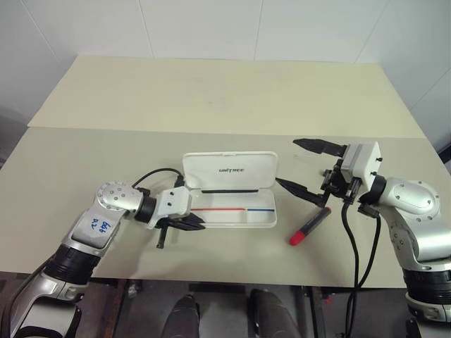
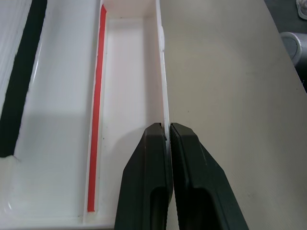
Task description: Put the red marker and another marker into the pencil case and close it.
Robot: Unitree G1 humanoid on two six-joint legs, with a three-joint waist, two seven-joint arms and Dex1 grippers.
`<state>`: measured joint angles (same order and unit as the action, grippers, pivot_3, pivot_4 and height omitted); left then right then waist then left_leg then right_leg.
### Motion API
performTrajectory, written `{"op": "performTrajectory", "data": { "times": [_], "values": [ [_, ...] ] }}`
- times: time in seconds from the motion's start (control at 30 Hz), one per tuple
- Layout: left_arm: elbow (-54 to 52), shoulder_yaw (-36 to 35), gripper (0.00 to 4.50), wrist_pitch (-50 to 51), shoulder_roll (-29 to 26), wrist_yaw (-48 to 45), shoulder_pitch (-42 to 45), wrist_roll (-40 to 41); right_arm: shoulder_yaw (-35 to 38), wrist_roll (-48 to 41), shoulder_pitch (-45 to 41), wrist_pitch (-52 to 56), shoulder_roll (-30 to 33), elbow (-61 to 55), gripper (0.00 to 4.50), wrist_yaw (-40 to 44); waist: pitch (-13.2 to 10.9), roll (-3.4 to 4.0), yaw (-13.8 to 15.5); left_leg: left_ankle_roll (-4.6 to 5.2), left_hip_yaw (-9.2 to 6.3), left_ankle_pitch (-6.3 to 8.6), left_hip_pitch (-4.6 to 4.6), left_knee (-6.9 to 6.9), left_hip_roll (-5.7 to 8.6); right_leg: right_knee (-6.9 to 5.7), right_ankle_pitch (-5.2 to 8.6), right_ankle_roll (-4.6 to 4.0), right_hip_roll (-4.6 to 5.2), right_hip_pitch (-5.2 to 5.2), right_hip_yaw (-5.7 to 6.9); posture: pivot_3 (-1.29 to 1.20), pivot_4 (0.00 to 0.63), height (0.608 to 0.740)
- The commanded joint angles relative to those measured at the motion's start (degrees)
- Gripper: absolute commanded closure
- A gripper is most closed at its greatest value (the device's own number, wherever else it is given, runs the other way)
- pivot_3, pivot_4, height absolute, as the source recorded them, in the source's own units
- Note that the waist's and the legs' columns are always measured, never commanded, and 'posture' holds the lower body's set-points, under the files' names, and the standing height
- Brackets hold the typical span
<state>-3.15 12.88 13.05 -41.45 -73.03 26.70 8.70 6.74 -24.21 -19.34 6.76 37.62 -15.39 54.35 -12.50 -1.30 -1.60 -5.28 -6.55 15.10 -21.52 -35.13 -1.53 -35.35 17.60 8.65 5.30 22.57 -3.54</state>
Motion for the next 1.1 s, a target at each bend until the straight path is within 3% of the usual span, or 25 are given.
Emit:
{"op": "performTrajectory", "data": {
  "times": [0.03, 0.43, 0.67, 1.1],
  "values": [
    [1.1, 1.2, 4.47, -1.8, 0.4, -1.0, 1.3, -0.3, 1.0, -1.2, -0.1, -0.1, 0.5, -2.0, 0.0, -0.1, 0.0, 0.0, 0.0, 0.0, 0.0, 0.0, 0.0, 0.0, 0.0, 0.0, 0.0, 0.0, 0.0, 0.0, 0.0, 0.0, 0.15, 0.74],
    [-0.6, 3.6, 4.47, 3.2, 5.3, 1.2, 3.9, -0.2, 1.6, -1.9, 1.5, 0.5, 1.5, -3.0, 0.0, 0.3, 0.0, 0.0, 0.3, 0.0, 0.0, 0.0, 0.0, -0.03, 0.01, -0.04, 0.0, 0.01, 0.0, -0.02, 0.0, 0.0, 0.15, 0.74],
    [-0.7, 4.2, 4.47, 2.2, 4.4, -0.3, 3.7, -0.2, 2.1, -2.9, 2.3, 1.7, 2.3, -4.2, 0.0, 0.6, 0.0, 0.0, 0.1, 0.0, 0.0, 0.0, 0.0, -0.03, 0.0, -0.03, 0.0, 0.01, 0.0, -0.01, 0.0, 0.0, 0.15, 0.74],
    [-0.6, 3.8, 4.47, 3.8, 3.0, 1.1, 2.6, -0.7, 7.2, -8.5, 12.1, 5.7, 8.7, -10.2, 0.0, 4.5, 0.0, 0.0, -0.1, 0.01, 0.02, 0.0, 0.06, -0.03, 0.0, -0.08, 0.0, 0.01, -0.01, -0.02, -0.01, 0.0, 0.15, 0.74]
  ]
}}
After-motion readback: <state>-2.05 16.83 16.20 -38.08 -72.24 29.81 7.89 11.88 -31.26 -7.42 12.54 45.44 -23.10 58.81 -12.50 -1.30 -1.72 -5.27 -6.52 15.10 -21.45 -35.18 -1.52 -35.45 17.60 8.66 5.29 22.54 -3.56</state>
